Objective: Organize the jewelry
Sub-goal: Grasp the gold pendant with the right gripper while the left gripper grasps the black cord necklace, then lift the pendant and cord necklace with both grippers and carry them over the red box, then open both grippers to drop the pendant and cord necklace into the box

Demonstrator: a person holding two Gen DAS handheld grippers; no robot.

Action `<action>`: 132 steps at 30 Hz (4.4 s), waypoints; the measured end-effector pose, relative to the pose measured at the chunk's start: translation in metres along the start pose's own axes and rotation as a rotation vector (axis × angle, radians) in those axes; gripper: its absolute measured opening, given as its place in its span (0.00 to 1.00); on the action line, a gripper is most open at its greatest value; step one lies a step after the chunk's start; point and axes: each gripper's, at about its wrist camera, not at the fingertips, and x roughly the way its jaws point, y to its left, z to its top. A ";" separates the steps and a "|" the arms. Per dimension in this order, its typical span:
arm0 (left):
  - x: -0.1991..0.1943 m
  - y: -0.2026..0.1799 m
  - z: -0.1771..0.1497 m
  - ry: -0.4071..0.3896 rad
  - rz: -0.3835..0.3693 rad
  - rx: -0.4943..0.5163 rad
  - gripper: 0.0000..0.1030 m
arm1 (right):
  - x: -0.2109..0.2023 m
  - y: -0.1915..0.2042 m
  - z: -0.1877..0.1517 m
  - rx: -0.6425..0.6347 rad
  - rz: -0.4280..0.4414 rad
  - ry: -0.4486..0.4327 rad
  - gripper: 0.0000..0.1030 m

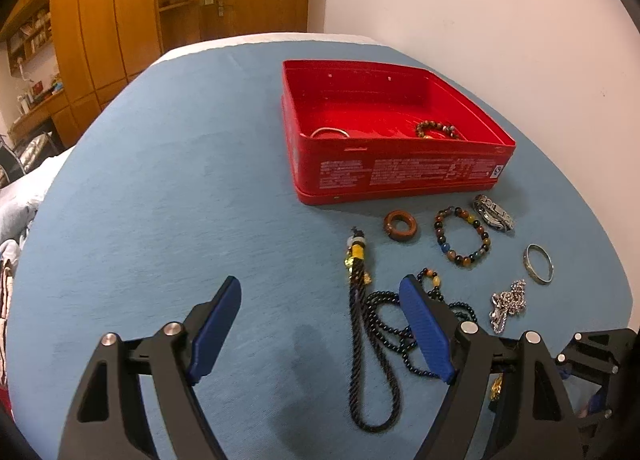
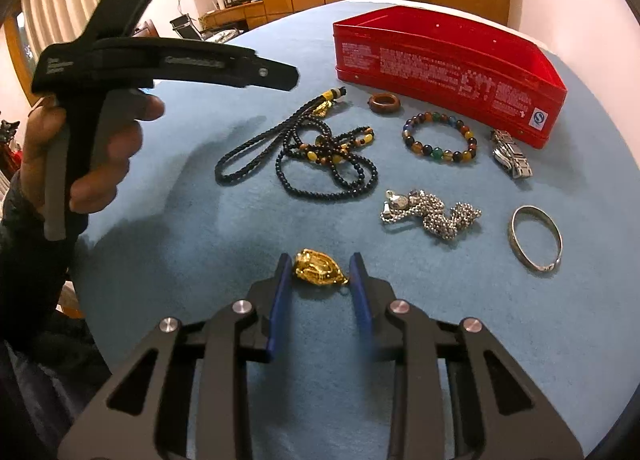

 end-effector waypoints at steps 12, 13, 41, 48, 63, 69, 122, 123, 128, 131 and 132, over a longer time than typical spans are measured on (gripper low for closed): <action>0.044 -0.012 0.015 0.070 0.001 0.001 0.71 | -0.004 -0.009 -0.002 0.024 0.061 -0.017 0.27; 0.049 -0.013 0.014 0.081 -0.002 0.000 0.69 | -0.005 -0.009 -0.002 0.026 0.063 -0.017 0.27; 0.017 -0.006 0.010 0.027 0.021 -0.004 0.07 | -0.011 -0.011 0.003 0.034 0.056 -0.021 0.27; -0.012 -0.003 0.005 0.008 0.010 -0.012 0.07 | -0.025 -0.013 0.007 0.035 0.046 -0.049 0.27; -0.084 -0.022 0.018 -0.088 0.011 0.026 0.07 | -0.079 -0.025 0.048 -0.034 -0.035 -0.144 0.27; -0.095 -0.027 0.027 -0.104 0.023 0.044 0.07 | -0.093 -0.032 0.071 -0.065 -0.058 -0.170 0.27; 0.133 -0.007 0.181 0.042 -0.041 0.091 0.07 | 0.069 -0.202 0.200 0.070 -0.184 0.067 0.27; 0.135 -0.006 0.178 0.047 -0.042 0.089 0.07 | 0.072 -0.201 0.199 0.065 -0.187 0.076 0.27; 0.142 -0.009 0.179 0.049 -0.028 0.093 0.24 | 0.073 -0.194 0.199 0.037 -0.208 0.082 0.28; 0.141 -0.011 0.178 0.040 -0.023 0.094 0.31 | 0.072 -0.195 0.200 0.034 -0.211 0.080 0.29; 0.140 -0.012 0.177 0.034 -0.030 0.097 0.31 | 0.070 -0.194 0.199 0.035 -0.212 0.075 0.29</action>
